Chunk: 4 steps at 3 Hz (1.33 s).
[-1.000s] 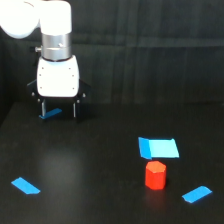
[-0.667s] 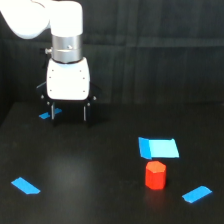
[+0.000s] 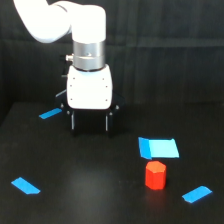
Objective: Pick up the red object from the table
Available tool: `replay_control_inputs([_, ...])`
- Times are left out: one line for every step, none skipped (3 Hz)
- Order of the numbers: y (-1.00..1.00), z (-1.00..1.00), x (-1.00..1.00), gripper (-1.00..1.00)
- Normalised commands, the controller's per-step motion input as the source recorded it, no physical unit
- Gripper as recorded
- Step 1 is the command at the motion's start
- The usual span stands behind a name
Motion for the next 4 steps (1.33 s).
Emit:
replay_control_inputs([-0.77,-0.20,0.80,0.95])
replay_control_inputs([-0.63,-0.45,0.80,0.97])
replay_control_inputs([-0.78,-0.22,0.79,1.00])
replay_control_inputs([-0.88,-0.22,0.80,0.98])
